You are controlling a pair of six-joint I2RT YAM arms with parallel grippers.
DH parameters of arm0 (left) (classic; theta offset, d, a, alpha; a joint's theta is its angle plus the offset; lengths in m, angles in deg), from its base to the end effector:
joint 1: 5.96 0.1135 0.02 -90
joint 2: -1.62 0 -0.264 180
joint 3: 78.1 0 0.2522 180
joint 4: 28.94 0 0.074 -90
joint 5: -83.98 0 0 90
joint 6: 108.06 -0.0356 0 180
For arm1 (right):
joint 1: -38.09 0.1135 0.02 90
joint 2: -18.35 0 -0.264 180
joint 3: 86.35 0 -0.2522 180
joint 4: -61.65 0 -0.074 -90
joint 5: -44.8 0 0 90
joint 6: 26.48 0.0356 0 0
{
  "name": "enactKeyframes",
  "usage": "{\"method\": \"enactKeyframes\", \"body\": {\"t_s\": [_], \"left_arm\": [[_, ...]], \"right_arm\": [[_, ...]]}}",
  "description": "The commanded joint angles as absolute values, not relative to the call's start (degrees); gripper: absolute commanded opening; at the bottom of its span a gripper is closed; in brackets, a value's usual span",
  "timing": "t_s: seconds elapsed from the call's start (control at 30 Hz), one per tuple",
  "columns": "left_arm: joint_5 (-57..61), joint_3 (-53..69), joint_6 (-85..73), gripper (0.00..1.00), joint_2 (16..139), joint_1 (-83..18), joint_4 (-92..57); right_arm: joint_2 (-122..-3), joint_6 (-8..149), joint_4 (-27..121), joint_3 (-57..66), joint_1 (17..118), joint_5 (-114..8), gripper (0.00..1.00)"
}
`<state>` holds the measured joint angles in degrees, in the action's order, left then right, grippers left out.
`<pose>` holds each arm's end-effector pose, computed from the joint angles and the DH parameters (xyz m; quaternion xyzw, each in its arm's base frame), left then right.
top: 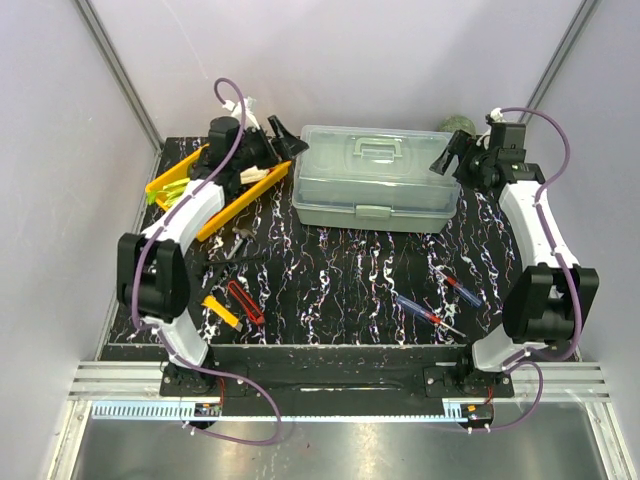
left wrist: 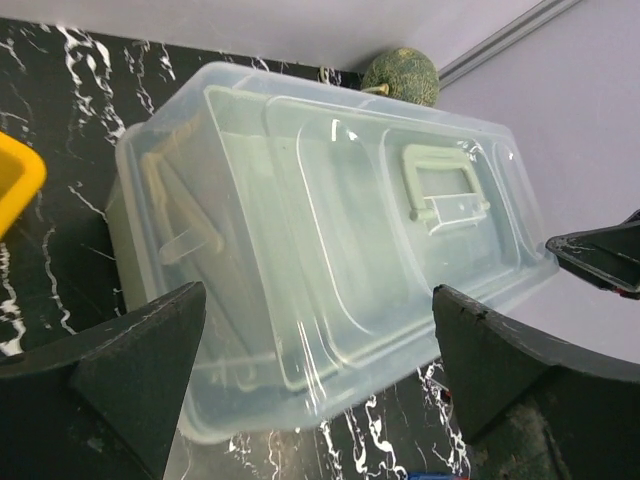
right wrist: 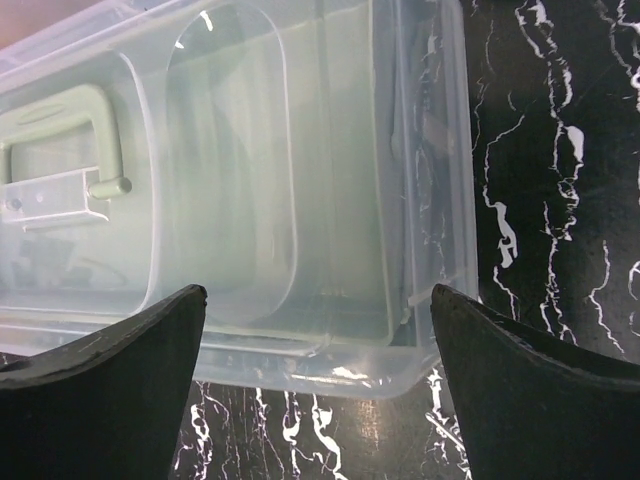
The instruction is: Pack the tool kit
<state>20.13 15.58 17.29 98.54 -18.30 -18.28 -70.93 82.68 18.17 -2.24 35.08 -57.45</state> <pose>0.3937 -0.1022 0.3359 -0.0164 0.7795 -0.4056 0.4771 0.3541 -0.0111 0.3412 0.1242 0.8819 0.1569 0.4268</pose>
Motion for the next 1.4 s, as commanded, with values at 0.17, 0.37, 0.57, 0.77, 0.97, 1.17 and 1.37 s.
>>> {"method": "enactKeyframes", "body": {"t_s": [0.17, 0.37, 0.57, 0.77, 0.97, 1.17, 1.37], "left_arm": [[21.6, 26.5, 18.2, 0.99, 109.5, -21.3, -21.7], [24.1, 30.2, 16.6, 0.99, 114.1, -22.1, -21.2], [28.0, 33.5, 16.5, 0.99, 117.9, -23.4, -22.7], [24.4, 38.6, 16.2, 0.99, 120.5, -23.8, -20.5], [10.1, 44.0, 9.7, 0.99, 117.0, -23.5, -11.9], [4.1, 44.7, 8.3, 0.99, 110.3, -21.1, -6.5], [2.6, 35.1, 10.3, 0.99, 101.0, -19.7, -2.1]], "right_arm": [[-70.8, 91.4, 19.7, -0.9, 35.0, -62.1, 0.82], [-66.9, 96.2, 20.2, 4.6, 35.7, -65.8, 0.64], [-61.6, 97.4, 20.2, 9.0, 41.1, -65.9, 0.58], [-52.8, 103.0, 16.3, 14.6, 44.6, -53.0, 0.61], [-45.5, 104.6, 14.1, 15.9, 44.5, -34.6, 0.85], [-48.6, 96.5, 13.8, 7.1, 44.5, -32.2, 0.99], [-57.0, 90.2, 19.0, -0.3, 42.9, -37.3, 0.99]]}}
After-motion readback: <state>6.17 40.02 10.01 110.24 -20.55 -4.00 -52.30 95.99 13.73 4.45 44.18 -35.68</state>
